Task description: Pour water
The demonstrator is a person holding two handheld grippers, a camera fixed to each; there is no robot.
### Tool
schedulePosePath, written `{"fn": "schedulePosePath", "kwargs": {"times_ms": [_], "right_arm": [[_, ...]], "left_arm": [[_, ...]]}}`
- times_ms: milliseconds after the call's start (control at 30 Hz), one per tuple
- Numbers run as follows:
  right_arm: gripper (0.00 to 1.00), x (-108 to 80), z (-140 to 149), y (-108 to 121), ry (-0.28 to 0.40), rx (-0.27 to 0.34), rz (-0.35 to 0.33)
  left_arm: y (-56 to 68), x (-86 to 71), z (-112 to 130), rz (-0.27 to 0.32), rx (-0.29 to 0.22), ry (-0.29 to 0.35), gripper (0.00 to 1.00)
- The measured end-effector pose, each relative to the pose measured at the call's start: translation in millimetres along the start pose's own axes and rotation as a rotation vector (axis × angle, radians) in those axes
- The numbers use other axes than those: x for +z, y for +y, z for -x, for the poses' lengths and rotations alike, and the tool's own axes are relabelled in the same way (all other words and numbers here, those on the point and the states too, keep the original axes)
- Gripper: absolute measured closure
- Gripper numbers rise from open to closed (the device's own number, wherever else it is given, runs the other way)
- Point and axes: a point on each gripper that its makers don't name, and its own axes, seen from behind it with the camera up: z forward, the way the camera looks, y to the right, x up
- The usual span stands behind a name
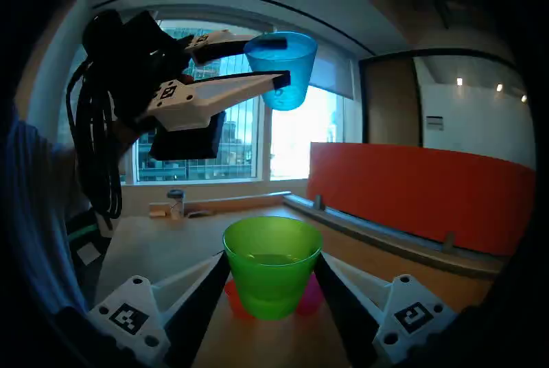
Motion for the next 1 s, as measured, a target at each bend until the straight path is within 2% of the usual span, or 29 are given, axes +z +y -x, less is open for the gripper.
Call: {"fn": "schedulePosePath", "kwargs": {"times_ms": [200, 667, 1000], "right_arm": [[0.13, -1.6, -2, 1, 0.005, 0.001, 0.002], [0.12, -4.7, -7, 1, 0.016, 0.001, 0.009], [0.13, -8.9, -15, -1, 0.029, -0.003, 0.011]], "left_arm": [[-3.1, -1.8, 4, 0.001, -0.132, -0.012, 0.14], [-9.4, -3.0, 0, 0.037, -0.495, 0.019, 0.14], [-12.0, 1.5, 14, 0.063, -0.756, -0.013, 0.14]]}}
